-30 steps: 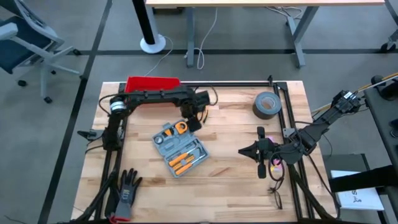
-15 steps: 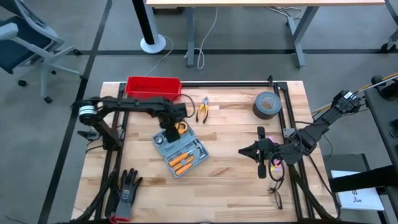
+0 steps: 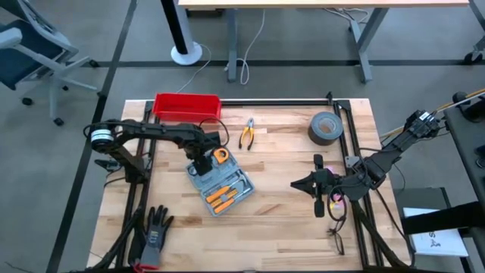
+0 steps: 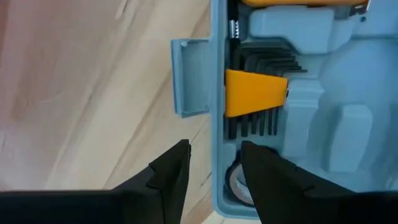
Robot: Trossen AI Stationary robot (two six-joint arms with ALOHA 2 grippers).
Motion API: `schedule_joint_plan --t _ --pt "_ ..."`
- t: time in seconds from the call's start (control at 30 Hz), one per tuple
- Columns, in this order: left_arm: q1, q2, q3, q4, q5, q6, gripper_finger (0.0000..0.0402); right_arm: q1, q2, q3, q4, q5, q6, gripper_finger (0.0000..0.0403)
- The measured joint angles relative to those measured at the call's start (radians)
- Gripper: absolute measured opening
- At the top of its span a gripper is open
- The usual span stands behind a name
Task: Prefit tool cases
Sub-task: Remove the electrical tape from the gray toolbox
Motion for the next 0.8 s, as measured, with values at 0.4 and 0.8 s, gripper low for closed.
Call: schedule_joint_plan --t 0.4,0.8 --pt "-0.014 0.011 -0.005 -0.011 -0.005 -0.054 0.0131 0.0 0.0 0.0 0.007 0.0 0.011 0.0" --pt "-0.09 0.008 -0.021 -0.034 0.132 -0.101 0.0126 0.0 0.0 0.0 0.006 0.0 0.01 0.0"
